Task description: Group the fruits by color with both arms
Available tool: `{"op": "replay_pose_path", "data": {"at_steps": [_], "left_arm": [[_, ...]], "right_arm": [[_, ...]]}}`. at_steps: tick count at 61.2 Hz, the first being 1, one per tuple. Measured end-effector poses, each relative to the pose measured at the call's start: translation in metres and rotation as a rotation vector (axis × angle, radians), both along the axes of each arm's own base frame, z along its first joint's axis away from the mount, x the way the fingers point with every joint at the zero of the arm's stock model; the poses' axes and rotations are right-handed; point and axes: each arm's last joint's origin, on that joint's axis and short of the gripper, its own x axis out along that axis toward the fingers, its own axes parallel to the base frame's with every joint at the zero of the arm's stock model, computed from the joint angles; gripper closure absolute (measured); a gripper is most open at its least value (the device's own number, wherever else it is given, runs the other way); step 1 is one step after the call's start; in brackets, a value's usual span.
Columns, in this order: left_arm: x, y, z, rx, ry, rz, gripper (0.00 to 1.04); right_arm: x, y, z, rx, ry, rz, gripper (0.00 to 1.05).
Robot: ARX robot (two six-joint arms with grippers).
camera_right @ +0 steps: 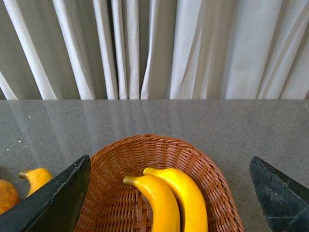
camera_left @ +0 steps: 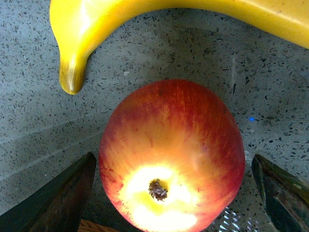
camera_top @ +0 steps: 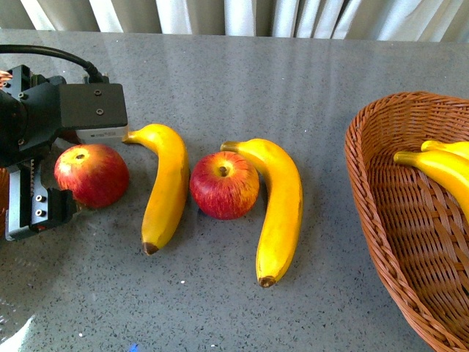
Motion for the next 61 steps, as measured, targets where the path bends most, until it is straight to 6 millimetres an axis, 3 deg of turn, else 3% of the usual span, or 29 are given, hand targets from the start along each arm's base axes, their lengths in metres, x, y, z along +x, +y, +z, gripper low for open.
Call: {"op": "replay_pose_path", "data": {"at_steps": [46,49,57,61], "left_arm": [[0.0,-0.015,-0.003,0.001,-0.021,-0.041,0.09],[0.0,-0.015,-0.003,0.003,-0.024,-0.044,0.13],[0.001,-0.016,-0.003,0.002,-0.031,-0.046,0.34],[0.001,-0.016,-0.003,0.003,-0.031,-0.047,0.37]], "right_arm": [[0.0,0.0,0.0,0.0,0.0,0.0,0.09],[0.0,0.0,0.0,0.0,0.0,0.0,0.09],[0.0,0.0,0.0,0.0,0.0,0.0,0.09],[0.0,0.0,0.0,0.0,0.0,0.0,0.09]]}}
